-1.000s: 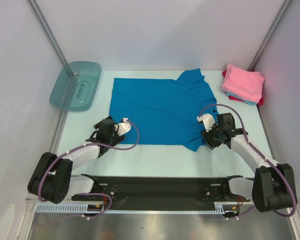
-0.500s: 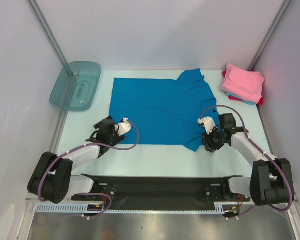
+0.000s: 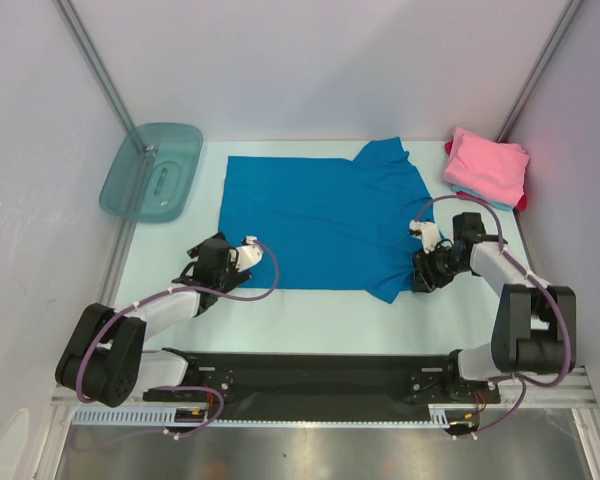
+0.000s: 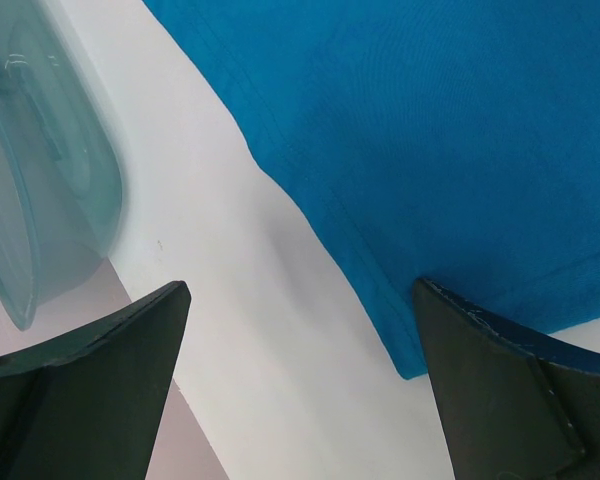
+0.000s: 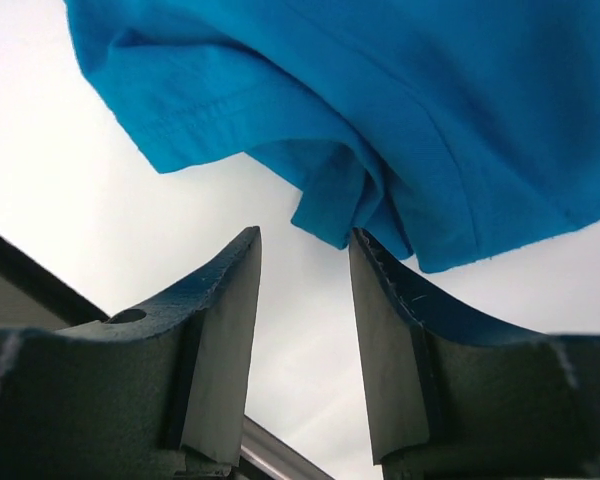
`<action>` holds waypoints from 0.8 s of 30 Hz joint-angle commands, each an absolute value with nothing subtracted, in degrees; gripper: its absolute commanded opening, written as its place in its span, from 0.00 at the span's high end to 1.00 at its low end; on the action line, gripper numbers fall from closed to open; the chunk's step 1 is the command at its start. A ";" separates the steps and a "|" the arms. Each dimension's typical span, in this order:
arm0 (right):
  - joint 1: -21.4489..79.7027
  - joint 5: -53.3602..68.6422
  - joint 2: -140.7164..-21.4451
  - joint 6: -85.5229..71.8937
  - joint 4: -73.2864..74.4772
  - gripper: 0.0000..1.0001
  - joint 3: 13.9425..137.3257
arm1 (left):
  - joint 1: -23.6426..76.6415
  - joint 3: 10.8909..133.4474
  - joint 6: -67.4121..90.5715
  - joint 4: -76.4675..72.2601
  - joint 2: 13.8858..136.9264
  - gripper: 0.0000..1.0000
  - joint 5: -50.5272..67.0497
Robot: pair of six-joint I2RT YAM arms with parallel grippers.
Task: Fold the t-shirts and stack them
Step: Move the tshirt to the center of the board
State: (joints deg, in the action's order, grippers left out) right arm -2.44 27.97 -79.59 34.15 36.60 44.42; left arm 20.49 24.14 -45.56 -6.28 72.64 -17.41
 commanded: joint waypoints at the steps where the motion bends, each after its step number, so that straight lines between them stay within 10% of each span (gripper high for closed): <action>1: -5.53 35.93 -83.92 36.03 41.74 0.54 47.98 | 20.74 23.20 -45.97 -6.33 73.21 0.00 -17.23; 24: -15.91 47.29 -96.06 41.05 50.01 0.58 55.28 | 20.74 23.29 -46.14 -6.50 74.00 0.00 -17.67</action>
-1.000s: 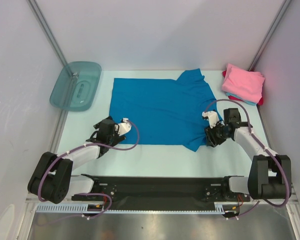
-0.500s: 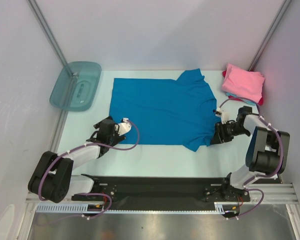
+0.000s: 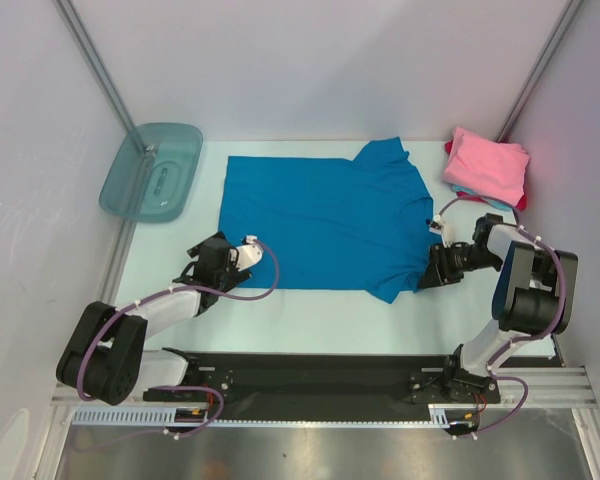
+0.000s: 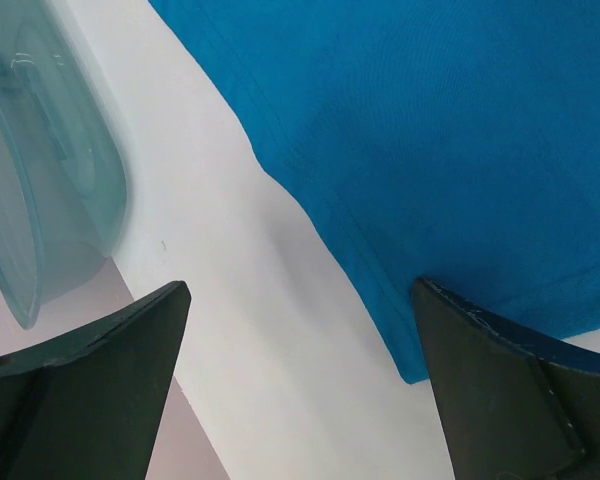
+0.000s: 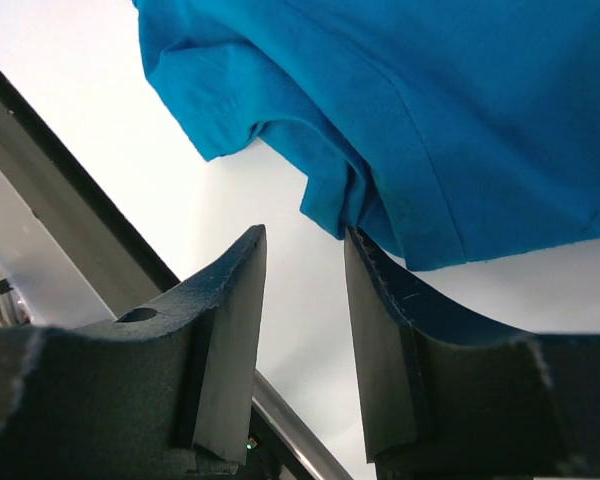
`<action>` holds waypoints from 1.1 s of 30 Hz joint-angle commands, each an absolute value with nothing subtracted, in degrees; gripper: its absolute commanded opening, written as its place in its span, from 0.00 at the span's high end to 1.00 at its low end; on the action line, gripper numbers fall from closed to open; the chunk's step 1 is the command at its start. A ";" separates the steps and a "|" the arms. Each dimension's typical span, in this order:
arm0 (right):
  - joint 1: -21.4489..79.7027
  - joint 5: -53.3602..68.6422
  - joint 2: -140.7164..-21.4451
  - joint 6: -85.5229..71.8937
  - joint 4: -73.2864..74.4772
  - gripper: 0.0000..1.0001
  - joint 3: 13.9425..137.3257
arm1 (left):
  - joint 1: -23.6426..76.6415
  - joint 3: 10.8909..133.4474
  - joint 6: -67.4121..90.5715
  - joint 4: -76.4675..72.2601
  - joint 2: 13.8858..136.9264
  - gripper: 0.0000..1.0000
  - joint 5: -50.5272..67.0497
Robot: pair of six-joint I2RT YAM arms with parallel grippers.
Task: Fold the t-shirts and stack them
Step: Move the tshirt to the center of the board, then fold the tshirt
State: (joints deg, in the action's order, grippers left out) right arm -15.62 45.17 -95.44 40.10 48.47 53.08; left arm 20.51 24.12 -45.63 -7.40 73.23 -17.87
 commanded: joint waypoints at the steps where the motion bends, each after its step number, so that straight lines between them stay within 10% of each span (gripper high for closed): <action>1: -16.00 47.20 -96.67 40.87 49.92 0.58 55.46 | 20.83 23.38 -46.14 -6.50 73.92 0.00 -17.75; 33: -17.67 49.13 -105.20 44.56 58.18 0.61 60.47 | 20.92 23.73 -46.23 -6.50 73.83 0.00 -18.02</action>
